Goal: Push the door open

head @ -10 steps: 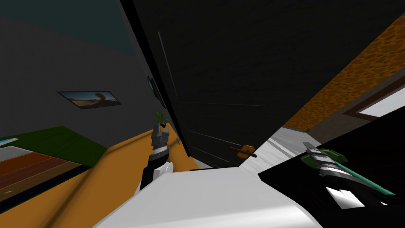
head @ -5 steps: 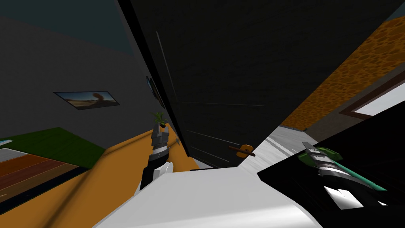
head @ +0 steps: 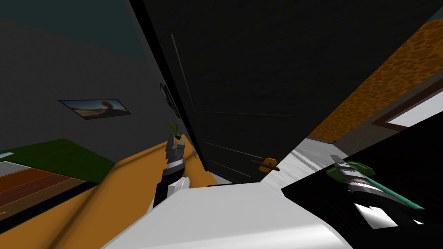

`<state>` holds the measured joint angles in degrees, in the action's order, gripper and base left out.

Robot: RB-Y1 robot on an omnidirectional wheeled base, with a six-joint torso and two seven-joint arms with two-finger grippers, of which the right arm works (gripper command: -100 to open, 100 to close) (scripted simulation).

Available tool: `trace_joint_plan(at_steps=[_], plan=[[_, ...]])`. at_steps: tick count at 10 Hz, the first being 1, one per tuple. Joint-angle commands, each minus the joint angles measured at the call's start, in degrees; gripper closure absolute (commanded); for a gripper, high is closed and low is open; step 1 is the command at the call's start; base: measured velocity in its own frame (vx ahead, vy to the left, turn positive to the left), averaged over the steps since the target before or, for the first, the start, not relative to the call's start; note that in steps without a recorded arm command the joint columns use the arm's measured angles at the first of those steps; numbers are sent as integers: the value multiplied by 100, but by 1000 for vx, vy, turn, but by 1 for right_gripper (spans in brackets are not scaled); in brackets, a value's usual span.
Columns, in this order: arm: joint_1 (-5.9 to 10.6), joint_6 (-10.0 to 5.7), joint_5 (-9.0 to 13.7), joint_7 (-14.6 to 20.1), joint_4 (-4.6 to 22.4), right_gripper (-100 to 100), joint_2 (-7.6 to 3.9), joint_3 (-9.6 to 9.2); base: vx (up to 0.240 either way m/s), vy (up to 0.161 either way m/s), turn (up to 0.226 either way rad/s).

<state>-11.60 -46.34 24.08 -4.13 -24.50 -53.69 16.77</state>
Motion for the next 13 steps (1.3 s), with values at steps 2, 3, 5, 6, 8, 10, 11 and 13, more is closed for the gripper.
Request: trace_joint_plan(at_steps=[2,3,5,6,8,10,11,13], plan=[[44,-96,17,-186,46,-100,189,46,-3,-24,-13],[44,-96,17,-186,46,-100,189,46,18,-101,73],[63,-135,25,-262,65,-100,267,65,-6,-116,97],[73,-157,29,-304,75,-100,309,75,-81,-157,137],[94,-204,37,-394,72,-100,400,98,-84,-134,49],[141,-304,55,-588,146,-100,598,146,-33,-72,27],[141,-304,55,-588,146,-100,598,146,-51,-148,65],[189,-410,75,-792,196,-100,806,197,-72,-170,31]])
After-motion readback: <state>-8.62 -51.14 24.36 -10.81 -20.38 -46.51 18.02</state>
